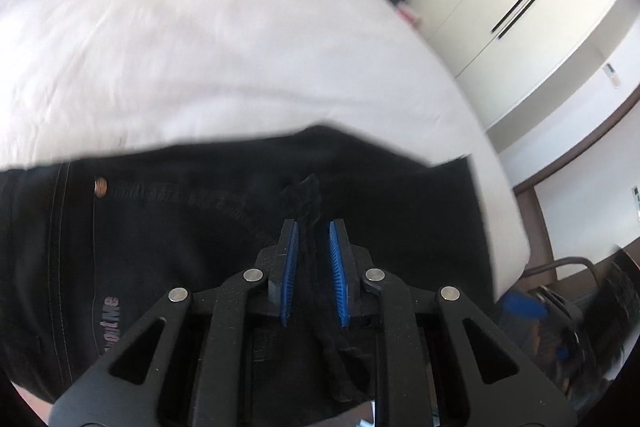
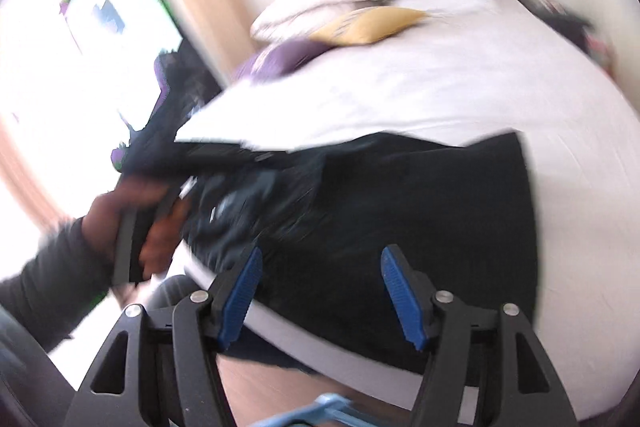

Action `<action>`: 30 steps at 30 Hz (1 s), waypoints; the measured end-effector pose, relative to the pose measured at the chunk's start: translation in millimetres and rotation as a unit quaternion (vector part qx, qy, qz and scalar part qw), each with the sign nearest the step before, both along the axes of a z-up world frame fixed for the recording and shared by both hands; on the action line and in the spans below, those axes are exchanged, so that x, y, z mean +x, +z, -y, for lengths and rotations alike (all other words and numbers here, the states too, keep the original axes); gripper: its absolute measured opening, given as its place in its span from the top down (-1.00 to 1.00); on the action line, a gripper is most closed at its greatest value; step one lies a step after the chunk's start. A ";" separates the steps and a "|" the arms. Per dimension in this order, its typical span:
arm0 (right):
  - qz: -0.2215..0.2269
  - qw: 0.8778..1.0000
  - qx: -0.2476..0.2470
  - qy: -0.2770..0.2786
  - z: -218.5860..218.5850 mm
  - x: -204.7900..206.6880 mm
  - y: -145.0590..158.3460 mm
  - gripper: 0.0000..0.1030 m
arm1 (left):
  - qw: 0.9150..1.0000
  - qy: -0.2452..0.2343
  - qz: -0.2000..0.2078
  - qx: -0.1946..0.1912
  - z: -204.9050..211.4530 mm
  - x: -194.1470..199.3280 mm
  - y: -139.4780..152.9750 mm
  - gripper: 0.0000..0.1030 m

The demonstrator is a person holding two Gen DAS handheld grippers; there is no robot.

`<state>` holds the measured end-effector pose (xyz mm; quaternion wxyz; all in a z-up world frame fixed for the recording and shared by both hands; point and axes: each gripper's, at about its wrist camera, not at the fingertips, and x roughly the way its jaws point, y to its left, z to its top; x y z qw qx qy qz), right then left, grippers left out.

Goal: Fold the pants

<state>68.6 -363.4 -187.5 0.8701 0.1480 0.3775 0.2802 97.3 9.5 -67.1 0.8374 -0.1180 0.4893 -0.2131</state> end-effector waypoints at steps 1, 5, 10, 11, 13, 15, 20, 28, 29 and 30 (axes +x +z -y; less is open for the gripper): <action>-0.015 0.999 0.025 -0.017 14.6 3.5 -6.5 -0.28 | 1.000 -0.009 0.008 -0.012 8.8 -2.3 6.0 0.70; -0.107 0.985 0.111 -0.080 67.6 7.8 -61.4 -0.28 | 0.997 -0.070 -0.017 -0.036 56.2 -18.8 -12.5 0.70; -0.130 0.978 0.134 -0.089 89.5 -19.3 -98.9 0.06 | 0.995 -0.078 -0.059 -0.002 73.6 -42.9 -72.8 0.70; -0.131 0.980 0.127 -0.082 91.3 -23.6 -94.2 0.06 | 0.996 -0.073 -0.050 -0.010 68.2 -48.7 -72.5 0.70; -0.129 0.982 0.118 -0.074 99.7 -21.7 -80.9 0.05 | 0.997 -0.064 -0.046 -0.006 57.7 -55.5 -68.0 0.70; -0.100 0.984 0.135 -0.063 101.5 -10.7 -60.9 0.02 | 0.998 -0.052 -0.025 0.016 54.4 -60.9 -56.2 0.70; -0.065 0.978 0.196 -0.028 86.0 44.3 -37.3 -0.06 | 0.997 -0.074 0.028 0.021 72.4 -66.1 -33.2 0.70; -0.146 0.974 0.150 -0.086 104.4 135.6 -107.7 0.64 | 0.998 -0.058 -0.007 0.022 73.1 -48.5 -67.4 0.70; -0.151 0.971 0.146 -0.110 116.5 135.6 -111.3 1.00 | 0.998 -0.053 0.002 0.025 61.6 -52.7 -62.2 0.70; -0.153 0.968 0.155 -0.124 126.0 133.2 -111.6 1.00 | 0.998 -0.050 0.016 0.018 59.4 -54.3 -55.1 0.70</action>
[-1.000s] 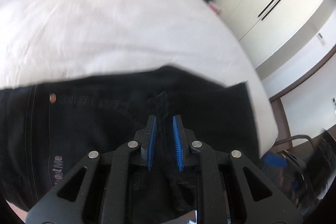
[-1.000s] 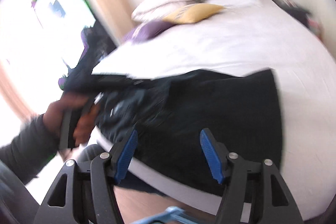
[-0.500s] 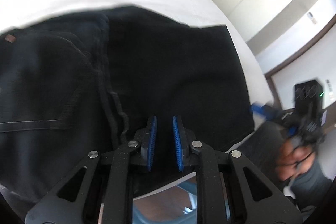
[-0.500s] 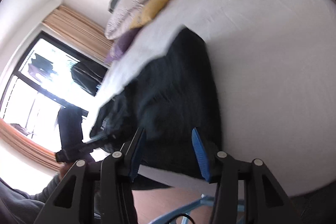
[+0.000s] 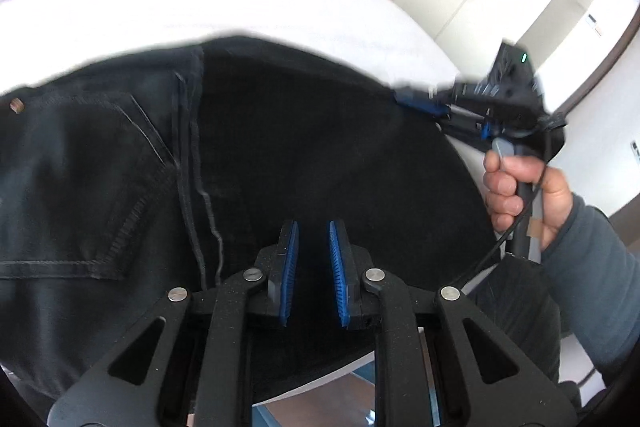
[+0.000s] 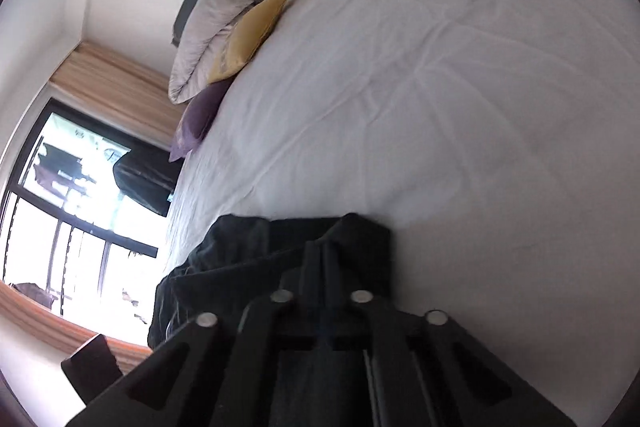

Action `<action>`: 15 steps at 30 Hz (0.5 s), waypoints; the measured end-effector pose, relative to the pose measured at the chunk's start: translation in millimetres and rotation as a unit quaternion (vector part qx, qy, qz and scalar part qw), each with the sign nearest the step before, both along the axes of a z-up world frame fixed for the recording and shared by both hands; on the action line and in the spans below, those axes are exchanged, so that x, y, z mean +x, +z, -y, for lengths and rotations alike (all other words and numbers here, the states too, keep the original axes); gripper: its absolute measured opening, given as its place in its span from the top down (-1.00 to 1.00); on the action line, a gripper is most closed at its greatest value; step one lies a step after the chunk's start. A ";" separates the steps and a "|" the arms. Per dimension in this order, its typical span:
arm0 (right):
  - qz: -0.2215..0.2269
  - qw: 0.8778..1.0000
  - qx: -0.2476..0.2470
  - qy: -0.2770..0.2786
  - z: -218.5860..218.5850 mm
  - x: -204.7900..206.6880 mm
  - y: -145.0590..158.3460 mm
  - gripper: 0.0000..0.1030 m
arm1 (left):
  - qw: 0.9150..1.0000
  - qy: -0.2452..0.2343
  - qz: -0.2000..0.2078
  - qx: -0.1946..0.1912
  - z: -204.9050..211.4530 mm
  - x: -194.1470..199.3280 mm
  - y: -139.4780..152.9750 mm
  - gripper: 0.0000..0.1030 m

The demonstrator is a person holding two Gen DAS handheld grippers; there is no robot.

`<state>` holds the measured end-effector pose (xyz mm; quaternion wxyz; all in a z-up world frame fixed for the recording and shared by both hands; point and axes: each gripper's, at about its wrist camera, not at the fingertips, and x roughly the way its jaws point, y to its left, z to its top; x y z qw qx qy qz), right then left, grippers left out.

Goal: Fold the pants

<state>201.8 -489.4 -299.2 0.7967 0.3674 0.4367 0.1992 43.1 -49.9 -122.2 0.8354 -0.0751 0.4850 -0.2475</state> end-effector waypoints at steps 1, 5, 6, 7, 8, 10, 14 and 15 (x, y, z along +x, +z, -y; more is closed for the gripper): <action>0.001 1.000 0.004 -0.012 5.9 -4.1 2.5 0.99 | 1.000 -0.003 0.012 -0.016 -2.0 -1.8 6.1 0.70; 0.036 0.999 0.038 -0.010 6.5 -37.5 33.0 0.37 | 1.000 -0.018 0.023 -0.007 -6.6 -10.5 2.5 0.70; 0.049 0.998 0.046 -0.001 2.1 -43.3 42.1 0.15 | 1.000 -0.018 0.014 0.004 -4.8 -9.4 -5.6 0.70; 0.060 0.997 0.053 0.012 -9.8 -50.0 48.9 0.08 | 1.000 -0.017 0.003 0.014 -3.5 -7.0 -15.7 0.70; 0.059 0.997 0.048 0.027 -18.2 -56.6 47.9 -0.06 | 1.000 -0.015 0.003 0.008 -1.8 -6.4 -24.3 0.70; 0.028 0.999 0.002 0.029 -28.7 -56.2 28.7 -0.16 | 1.000 -0.009 0.009 -0.015 -10.6 -7.1 -29.4 0.70; -0.020 1.000 0.011 -0.020 3.6 -66.9 -2.5 1.00 | 1.000 0.011 0.014 -0.008 -34.3 -16.8 -12.5 0.70; -0.022 0.999 0.010 -0.033 8.9 -72.8 2.8 0.91 | 0.999 0.023 0.029 -0.018 -45.5 -24.2 -0.2 0.70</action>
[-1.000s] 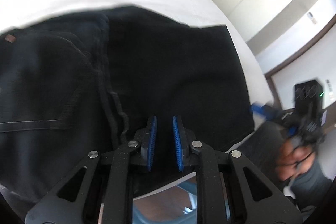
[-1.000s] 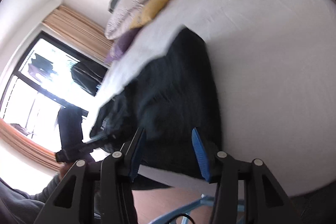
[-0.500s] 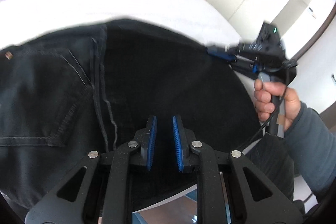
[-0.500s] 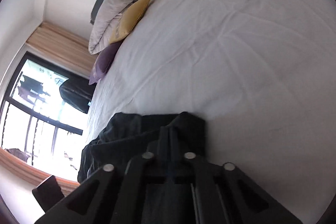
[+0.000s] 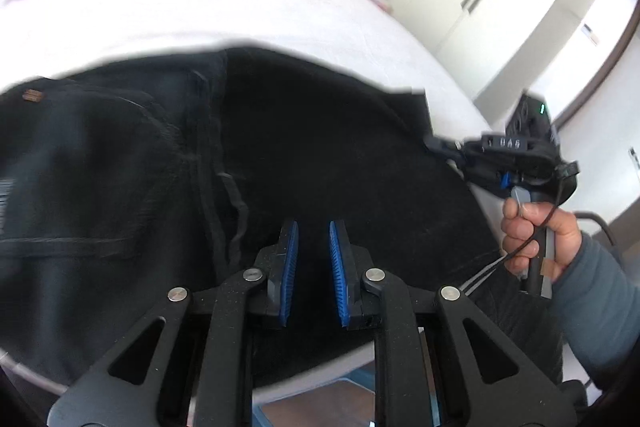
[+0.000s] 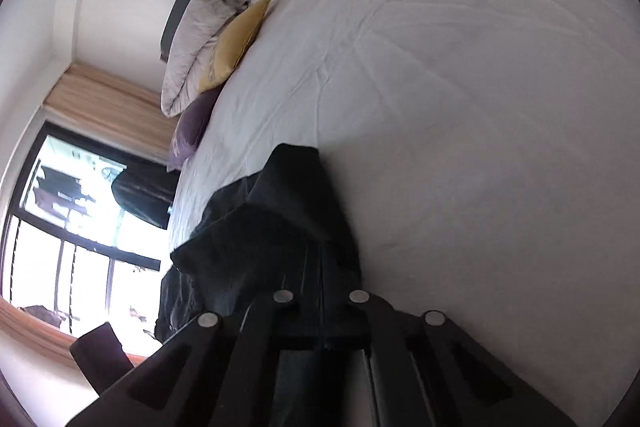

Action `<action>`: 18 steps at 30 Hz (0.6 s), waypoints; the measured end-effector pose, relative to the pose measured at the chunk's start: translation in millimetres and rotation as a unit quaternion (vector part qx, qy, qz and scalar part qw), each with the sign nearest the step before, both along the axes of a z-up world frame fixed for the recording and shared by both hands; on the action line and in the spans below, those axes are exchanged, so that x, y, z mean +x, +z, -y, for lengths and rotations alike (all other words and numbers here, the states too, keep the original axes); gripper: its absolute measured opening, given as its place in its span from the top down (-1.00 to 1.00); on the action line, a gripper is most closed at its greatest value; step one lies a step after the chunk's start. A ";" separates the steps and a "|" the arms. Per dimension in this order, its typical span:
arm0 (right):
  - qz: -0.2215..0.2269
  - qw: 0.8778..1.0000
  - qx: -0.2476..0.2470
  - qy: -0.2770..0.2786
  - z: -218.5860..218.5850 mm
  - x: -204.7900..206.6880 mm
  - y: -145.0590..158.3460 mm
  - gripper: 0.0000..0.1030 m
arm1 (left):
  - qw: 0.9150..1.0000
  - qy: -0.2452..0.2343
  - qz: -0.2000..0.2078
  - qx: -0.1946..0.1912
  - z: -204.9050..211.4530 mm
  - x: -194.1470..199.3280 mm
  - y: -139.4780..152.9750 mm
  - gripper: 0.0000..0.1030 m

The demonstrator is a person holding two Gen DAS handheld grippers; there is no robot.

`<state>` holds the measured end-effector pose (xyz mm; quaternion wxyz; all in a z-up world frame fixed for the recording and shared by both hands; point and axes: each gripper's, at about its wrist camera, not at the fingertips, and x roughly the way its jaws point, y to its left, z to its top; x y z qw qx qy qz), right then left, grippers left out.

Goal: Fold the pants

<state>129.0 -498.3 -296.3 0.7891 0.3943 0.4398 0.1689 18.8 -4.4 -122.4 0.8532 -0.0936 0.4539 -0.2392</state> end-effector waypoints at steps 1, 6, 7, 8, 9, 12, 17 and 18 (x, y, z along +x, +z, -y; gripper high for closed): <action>0.005 1.000 -0.012 -0.009 2.1 -6.9 9.6 0.76 | 1.000 0.017 0.013 -0.007 -14.1 -7.2 12.0 0.70; 0.095 0.995 0.017 -0.021 -10.6 -39.0 69.6 -0.38 | 0.984 0.165 0.014 -0.070 -114.0 -41.3 24.8 0.69; 0.101 0.994 0.031 -0.012 -16.7 -39.7 76.1 -0.38 | 0.975 0.202 0.009 -0.093 -139.7 -47.1 22.9 0.69; 0.105 0.993 0.046 -0.003 -24.0 -39.1 80.3 -0.38 | 0.962 0.243 0.003 -0.126 -169.2 -53.8 18.3 0.69; 0.107 0.992 0.062 0.006 -33.9 -37.1 83.5 -0.38 | 0.948 0.278 -0.003 -0.157 -195.2 -59.3 12.3 0.69; 0.107 0.990 0.086 0.032 -63.2 -28.6 87.6 -0.38 | 0.912 0.348 -0.021 -0.216 -257.5 -72.5 -4.2 0.69; 0.095 0.989 0.084 0.072 -119.1 0.7 88.0 -0.38 | 0.887 0.383 -0.035 -0.255 -290.3 -85.5 -31.6 0.69; 0.094 0.989 0.081 0.080 -123.1 -6.2 87.4 -0.38 | 0.883 0.383 -0.042 -0.267 -293.2 -82.8 -38.1 0.69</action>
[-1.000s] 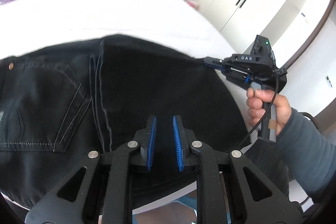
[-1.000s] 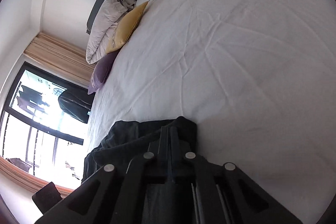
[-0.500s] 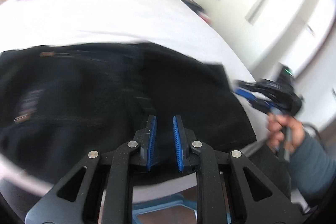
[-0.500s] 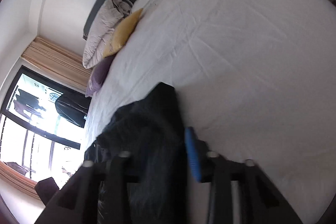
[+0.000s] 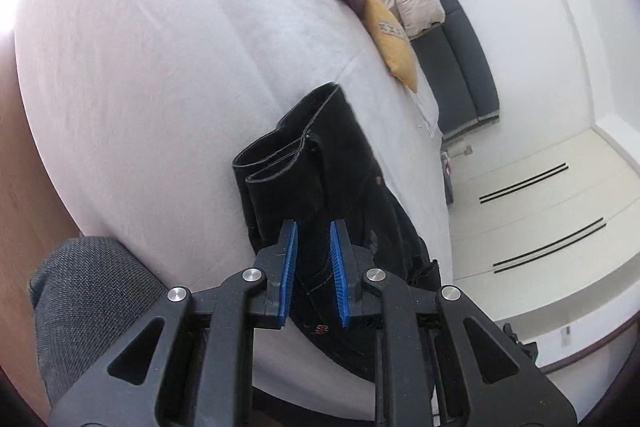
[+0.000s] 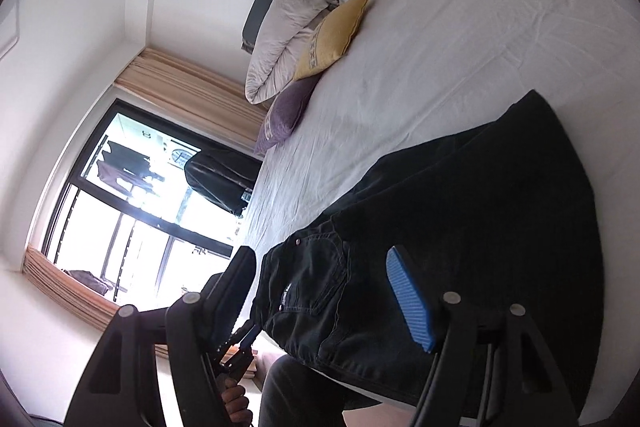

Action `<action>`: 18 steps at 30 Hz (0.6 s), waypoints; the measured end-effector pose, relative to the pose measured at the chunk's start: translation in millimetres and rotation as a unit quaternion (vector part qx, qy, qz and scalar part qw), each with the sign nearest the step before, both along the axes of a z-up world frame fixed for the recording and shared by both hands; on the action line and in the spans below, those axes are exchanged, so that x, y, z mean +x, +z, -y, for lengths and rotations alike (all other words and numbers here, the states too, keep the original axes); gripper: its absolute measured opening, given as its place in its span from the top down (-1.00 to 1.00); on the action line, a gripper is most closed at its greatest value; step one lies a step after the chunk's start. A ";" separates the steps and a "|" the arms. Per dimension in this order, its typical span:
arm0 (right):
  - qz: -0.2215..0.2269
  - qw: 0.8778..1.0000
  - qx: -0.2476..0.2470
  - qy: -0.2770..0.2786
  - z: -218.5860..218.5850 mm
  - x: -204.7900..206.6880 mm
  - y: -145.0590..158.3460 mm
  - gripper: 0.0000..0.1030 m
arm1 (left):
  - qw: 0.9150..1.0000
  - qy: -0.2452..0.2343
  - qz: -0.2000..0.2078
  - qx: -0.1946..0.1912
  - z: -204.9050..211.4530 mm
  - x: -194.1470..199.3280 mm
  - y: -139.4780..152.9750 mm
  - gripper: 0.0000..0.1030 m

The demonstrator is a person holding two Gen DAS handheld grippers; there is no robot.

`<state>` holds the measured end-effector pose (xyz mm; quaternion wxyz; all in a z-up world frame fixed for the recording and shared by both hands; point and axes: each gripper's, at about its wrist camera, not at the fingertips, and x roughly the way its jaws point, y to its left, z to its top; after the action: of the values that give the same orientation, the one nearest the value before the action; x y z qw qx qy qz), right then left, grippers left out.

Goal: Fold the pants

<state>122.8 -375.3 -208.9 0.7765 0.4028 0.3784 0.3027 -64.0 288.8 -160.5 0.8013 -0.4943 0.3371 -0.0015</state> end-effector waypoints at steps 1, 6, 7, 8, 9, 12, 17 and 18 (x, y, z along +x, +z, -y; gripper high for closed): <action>0.000 1.000 -0.003 0.006 -6.8 1.0 1.2 -0.38 | 1.000 -0.004 0.001 -0.010 -2.3 1.9 -4.4 0.69; 0.002 1.000 -0.016 0.013 -5.1 -9.4 6.9 -0.38 | 0.999 -0.001 0.008 -0.053 -9.0 5.4 -32.4 0.69; 0.003 1.000 -0.017 0.013 -2.9 -11.4 7.3 -0.38 | 0.999 0.003 0.013 -0.052 -2.6 5.8 -30.4 0.69; 0.006 1.000 -0.019 0.013 -3.1 -11.4 9.4 -0.38 | 0.999 0.007 0.016 -0.047 4.1 6.1 -28.4 0.69; 0.006 1.000 -0.021 0.014 -1.9 -11.4 9.4 -0.38 | 0.999 0.011 0.020 -0.045 8.6 5.1 -25.1 0.69; 0.004 1.000 -0.023 0.016 -4.0 -9.7 7.5 -0.38 | 0.998 0.012 0.018 -0.053 11.1 16.8 -24.7 0.69; 0.003 0.999 -0.028 0.031 -14.3 -9.1 5.9 -0.38 | 0.998 0.000 0.023 -0.053 11.9 13.0 -21.2 0.69; 0.001 0.999 -0.027 0.031 -14.4 -8.7 4.7 -0.38 | 0.998 -0.008 0.024 -0.060 12.9 19.6 -26.3 0.69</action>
<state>114.1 -360.8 -204.2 0.7779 0.3695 0.3975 0.3166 -44.3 275.9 -186.8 0.7782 -0.5384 0.3209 -0.0397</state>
